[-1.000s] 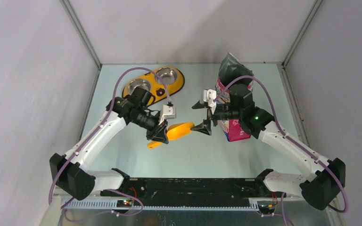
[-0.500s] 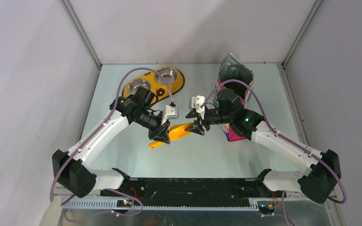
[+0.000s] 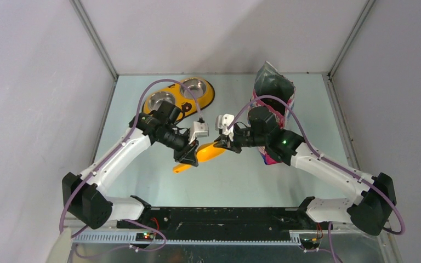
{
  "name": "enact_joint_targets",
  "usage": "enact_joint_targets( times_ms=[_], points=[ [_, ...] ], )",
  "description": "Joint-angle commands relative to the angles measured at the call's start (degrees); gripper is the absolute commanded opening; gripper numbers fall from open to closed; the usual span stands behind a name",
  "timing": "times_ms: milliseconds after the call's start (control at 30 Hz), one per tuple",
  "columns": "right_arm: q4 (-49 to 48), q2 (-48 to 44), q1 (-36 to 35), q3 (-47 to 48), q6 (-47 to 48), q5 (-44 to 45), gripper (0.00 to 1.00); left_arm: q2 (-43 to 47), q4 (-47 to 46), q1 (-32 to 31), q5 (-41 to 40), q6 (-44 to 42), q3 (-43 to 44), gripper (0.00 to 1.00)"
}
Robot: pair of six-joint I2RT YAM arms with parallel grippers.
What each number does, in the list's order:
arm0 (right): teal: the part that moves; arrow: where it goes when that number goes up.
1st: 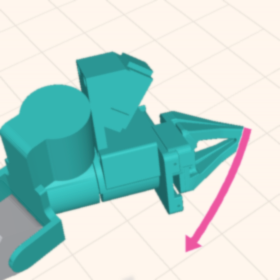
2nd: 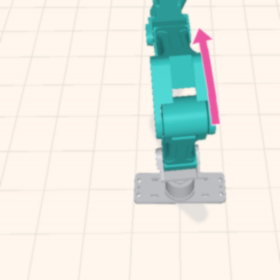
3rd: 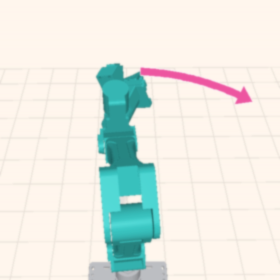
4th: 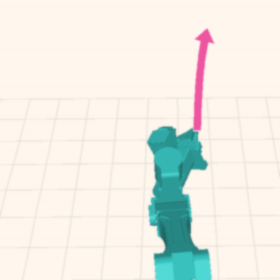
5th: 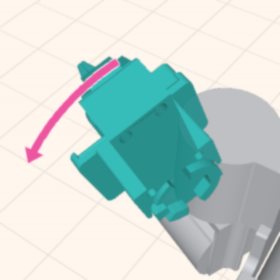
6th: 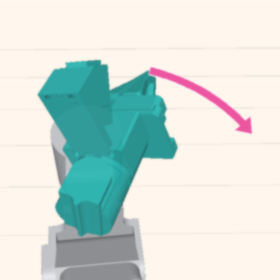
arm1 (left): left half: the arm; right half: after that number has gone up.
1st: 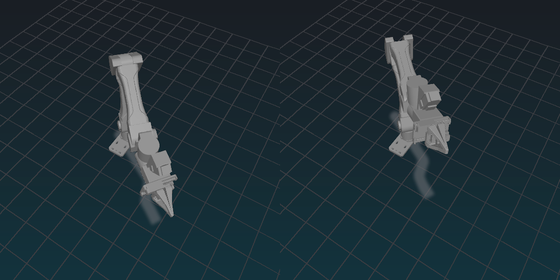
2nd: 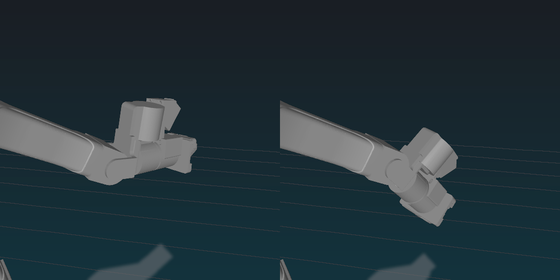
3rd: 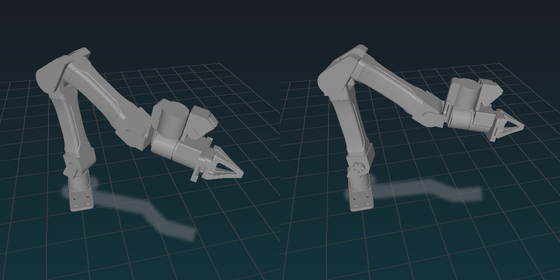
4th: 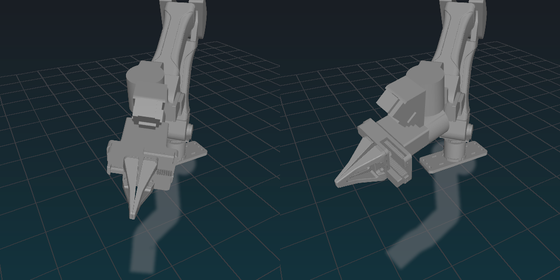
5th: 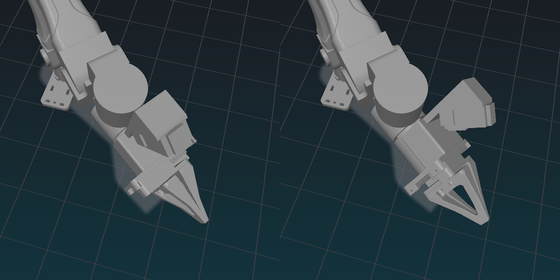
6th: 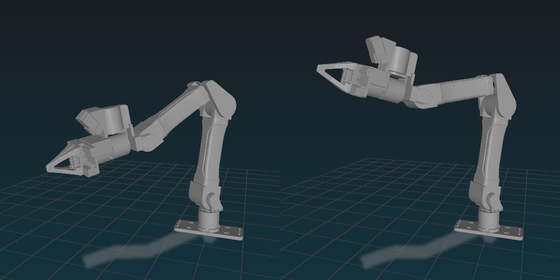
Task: Serve the pet food
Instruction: Pick up the spatula from the center of the board.
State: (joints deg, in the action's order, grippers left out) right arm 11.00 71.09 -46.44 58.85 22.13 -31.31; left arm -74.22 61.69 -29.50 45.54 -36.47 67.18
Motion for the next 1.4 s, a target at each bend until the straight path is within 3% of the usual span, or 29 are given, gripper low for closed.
enact_joint_targets(
  times_ms=[0,67,100,167,233,333,433,500,533,633,800,1033,1133,1367],
  points=[
    [-2.1,-1.0,0.3,0.4,0.0,3.3,0.00,0.8,-0.4,-0.5,1.5,-1.2,0.3,0.33],
    [-2.0,-1.2,0.4,0.5,0.0,3.7,0.00,1.3,-0.6,-0.5,1.1,-1.2,0.2,0.54],
    [-2.0,-1.3,0.5,0.5,0.0,3.7,0.00,1.8,-0.8,-0.5,0.5,-1.1,0.2,0.71],
    [-2.1,-1.6,0.9,0.5,-0.5,3.7,0.00,2.9,-1.3,-0.5,-1.4,-0.8,0.4,0.94],
    [-2.3,-2.1,1.6,0.5,-1.3,3.6,0.00,4.9,-2.4,-0.2,-4.6,-0.4,0.6,0.99],
    [-2.5,-2.6,3.7,0.7,-4.0,3.5,0.00,8.7,-5.6,1.5,-9.5,0.6,1.8,1.00],
    [0.3,-1.8,7.2,4.0,-7.0,1.4,0.00,16.6,-13.2,9.6,-11.4,3.6,1.8,1.00],
    [3.0,-0.6,10.0,7.0,-10.0,-0.8,0.00,23.2,-24.8,15.7,-13.1,12.9,-1.0,1.00],
    [4.9,0.2,10.9,9.0,-12.0,-1.7,0.00,26.6,-32.4,17.9,-17.8,15.5,-3.0,1.00],
    [5.9,1.3,15.5,11.4,-17.1,-6.1,0.00,24.7,-33.1,19.3,-22.7,22.7,-0.2,1.00],
    [4.2,0.6,19.3,11.6,-20.6,-9.0,0.00,18.7,-34.8,19.7,-7.0,33.6,-3.8,1.00],
    [-2.0,-2.0,24.5,8.5,-29.8,-12.5,0.00,17.3,-62.9,23.1,15.9,55.9,-17.5,1.00],
    [-4.3,-2.4,26.3,7.3,-32.7,-13.6,0.00,14.6,-71.3,22.7,20.5,64.1,-18.7,1.00],
    [-6.2,-0.3,26.7,6.4,-35.6,-15.8,0.00,13.1,-91.7,22.5,21.9,78.0,-24.9,1.00]
  ],
)
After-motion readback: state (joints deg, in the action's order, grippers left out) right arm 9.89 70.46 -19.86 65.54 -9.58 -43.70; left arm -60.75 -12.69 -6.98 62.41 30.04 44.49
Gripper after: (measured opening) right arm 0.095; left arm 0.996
